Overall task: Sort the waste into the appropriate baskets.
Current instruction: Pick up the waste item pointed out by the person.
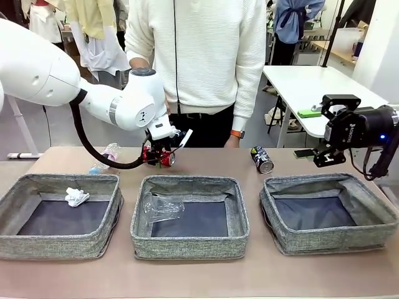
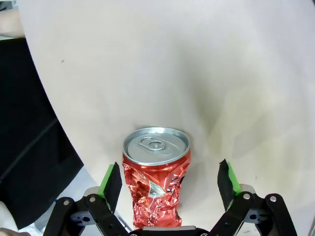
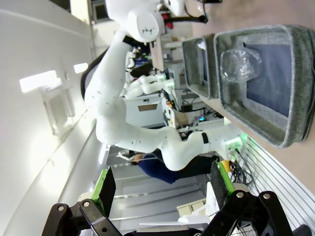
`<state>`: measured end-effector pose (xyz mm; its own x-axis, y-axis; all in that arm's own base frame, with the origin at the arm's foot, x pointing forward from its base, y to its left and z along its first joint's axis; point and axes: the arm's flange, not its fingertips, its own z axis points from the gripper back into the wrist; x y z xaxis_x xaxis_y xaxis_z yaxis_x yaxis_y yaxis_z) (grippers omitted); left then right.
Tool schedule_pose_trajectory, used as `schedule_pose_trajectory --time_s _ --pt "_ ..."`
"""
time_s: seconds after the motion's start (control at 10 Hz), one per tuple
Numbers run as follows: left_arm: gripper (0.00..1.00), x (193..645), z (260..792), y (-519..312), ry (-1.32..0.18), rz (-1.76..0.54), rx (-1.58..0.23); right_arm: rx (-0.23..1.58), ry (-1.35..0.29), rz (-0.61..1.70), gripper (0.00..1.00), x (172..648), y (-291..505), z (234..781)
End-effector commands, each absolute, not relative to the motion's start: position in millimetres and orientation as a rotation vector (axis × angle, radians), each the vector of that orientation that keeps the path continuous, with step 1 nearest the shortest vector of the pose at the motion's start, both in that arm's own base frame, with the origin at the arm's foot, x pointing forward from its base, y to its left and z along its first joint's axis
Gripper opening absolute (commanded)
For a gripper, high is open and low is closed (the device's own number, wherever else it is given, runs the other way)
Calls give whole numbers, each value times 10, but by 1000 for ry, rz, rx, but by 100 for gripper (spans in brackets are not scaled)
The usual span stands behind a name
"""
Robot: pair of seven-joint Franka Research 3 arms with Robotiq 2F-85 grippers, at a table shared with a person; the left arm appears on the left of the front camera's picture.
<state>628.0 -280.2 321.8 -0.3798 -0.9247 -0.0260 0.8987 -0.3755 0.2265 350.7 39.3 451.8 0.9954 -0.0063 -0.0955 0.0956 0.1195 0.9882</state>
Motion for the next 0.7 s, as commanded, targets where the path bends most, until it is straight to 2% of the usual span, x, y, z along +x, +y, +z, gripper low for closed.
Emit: schedule_pose_trajectory --time_s 0.0,0.1,0.2,0.3,0.5,0.6 --pt "61 6292 3232 -2791 -158 -1957 178 1439 94 -76 100 3512 364 4567" --pt "44 6291 3222 -2782 -160 -1960 173 1439 94 -76 100 3512 364 4567" --pt "5 6284 3225 -2787 -150 -1962 172 1439 94 -76 100 3512 364 4567" --pt "0 6272 3227 -2791 -139 -1980 156 1439 94 -76 100 3512 364 4567" --pt "0 6244 3220 -2794 -128 -1993 158 1439 94 -76 100 3512 364 4567" --pt "9 6237 3212 -2793 -123 -1997 159 1439 94 -76 100 3512 364 4567"
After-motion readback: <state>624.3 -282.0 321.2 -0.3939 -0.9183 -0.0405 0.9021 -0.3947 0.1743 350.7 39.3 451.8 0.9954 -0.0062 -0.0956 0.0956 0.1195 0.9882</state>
